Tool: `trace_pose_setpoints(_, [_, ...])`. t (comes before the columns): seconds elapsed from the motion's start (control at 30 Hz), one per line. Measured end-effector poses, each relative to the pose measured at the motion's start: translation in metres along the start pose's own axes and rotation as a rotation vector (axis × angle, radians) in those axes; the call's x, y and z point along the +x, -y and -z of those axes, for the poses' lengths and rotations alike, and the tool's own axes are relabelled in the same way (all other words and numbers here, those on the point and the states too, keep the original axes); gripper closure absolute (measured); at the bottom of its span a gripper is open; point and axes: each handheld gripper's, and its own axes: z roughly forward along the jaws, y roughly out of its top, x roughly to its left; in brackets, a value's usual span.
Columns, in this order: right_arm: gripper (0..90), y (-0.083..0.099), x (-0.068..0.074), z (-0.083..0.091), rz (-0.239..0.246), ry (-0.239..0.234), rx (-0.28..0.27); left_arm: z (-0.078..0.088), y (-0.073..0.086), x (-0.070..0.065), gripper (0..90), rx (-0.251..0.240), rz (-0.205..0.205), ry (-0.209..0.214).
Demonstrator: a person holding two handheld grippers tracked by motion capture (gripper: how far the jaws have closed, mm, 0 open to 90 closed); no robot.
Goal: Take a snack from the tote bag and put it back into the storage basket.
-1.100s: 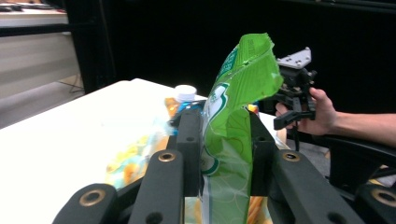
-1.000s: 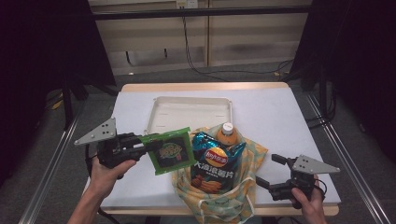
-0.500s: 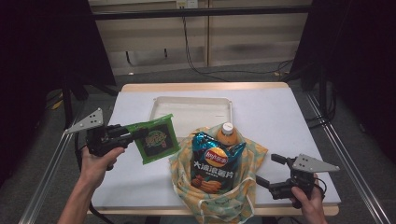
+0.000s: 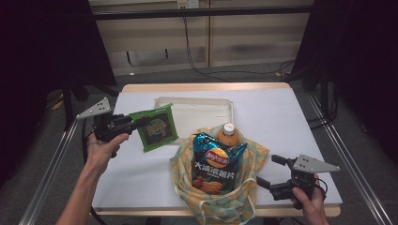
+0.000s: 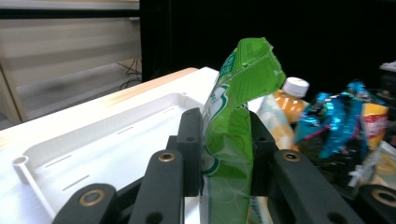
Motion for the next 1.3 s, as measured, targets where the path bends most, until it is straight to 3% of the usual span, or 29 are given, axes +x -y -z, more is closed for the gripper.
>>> trace_pose_setpoints(0.27, [1.0,0.000,0.000,-0.001,0.003,-0.006,0.005,-0.017,-0.002,0.017,73.0,0.015,0.000,0.006])
trace_pose_setpoints(0.5, [1.2,0.000,-0.001,-0.001,-0.003,-0.004,0.006,-0.028,0.003,0.031,73.0,0.042,0.004,-0.014])
trace_pose_setpoints(0.9, [1.4,0.001,-0.001,-0.001,-0.009,-0.006,0.005,-0.046,-0.014,0.049,73.0,0.037,-0.004,-0.005])
trace_pose_setpoints(0.97, [1.4,0.001,-0.002,-0.001,-0.007,-0.006,0.006,-0.051,-0.014,0.055,73.0,0.063,-0.009,-0.013])
trace_pose_setpoints(1.13, [1.4,0.001,-0.002,-0.002,-0.009,-0.009,0.009,-0.064,-0.012,0.071,72.9,0.051,0.015,-0.018])
trace_pose_setpoints(1.2, [1.5,0.001,-0.002,-0.002,-0.011,-0.009,0.009,-0.071,-0.012,0.075,72.9,0.080,0.007,-0.026])
trace_pose_setpoints(1.3, [1.5,0.001,-0.003,-0.002,-0.010,-0.008,0.011,-0.081,-0.009,0.083,72.9,0.076,0.021,-0.025])
